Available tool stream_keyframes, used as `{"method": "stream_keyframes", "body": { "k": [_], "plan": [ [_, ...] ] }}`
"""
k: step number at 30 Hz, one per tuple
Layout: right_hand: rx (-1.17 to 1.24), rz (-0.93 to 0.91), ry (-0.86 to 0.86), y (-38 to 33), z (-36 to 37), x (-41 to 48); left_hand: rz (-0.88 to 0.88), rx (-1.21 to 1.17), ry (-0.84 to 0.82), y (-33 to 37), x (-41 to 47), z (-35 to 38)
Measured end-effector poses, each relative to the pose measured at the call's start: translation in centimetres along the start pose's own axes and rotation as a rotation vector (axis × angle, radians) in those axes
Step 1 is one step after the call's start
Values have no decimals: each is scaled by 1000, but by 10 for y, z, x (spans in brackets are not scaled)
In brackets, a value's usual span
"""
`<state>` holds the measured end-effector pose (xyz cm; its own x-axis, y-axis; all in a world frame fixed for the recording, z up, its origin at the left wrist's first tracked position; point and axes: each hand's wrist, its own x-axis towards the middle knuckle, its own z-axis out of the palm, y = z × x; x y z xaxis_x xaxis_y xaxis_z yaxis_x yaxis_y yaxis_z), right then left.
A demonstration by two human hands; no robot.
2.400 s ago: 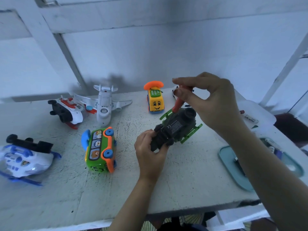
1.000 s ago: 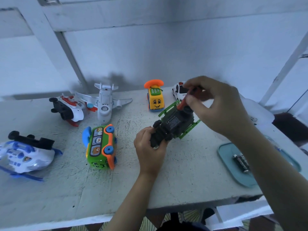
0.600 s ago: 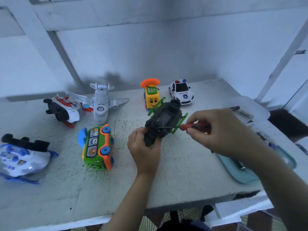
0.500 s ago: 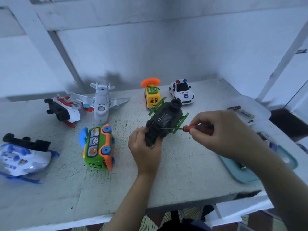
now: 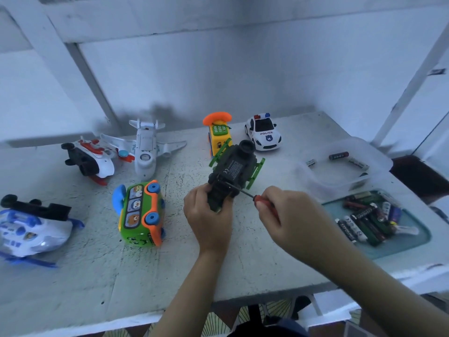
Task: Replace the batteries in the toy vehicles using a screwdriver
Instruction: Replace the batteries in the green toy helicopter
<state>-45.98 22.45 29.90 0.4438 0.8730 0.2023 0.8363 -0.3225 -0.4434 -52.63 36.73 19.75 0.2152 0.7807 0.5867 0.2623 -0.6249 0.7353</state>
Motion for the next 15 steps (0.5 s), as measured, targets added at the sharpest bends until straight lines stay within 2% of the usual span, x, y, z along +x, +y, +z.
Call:
{"method": "stream_keyframes", "body": {
  "k": [5, 9, 15],
  "plan": [
    [-7, -10, 132, -2, 19, -11, -5, 7, -8, -2, -2, 1],
    [48, -1, 159, 0, 22, -11, -4, 10, -7, 1, -2, 0],
    [343, 44, 164, 10, 0, -2, -14, -21, 14, 1, -2, -1]
  ]
}}
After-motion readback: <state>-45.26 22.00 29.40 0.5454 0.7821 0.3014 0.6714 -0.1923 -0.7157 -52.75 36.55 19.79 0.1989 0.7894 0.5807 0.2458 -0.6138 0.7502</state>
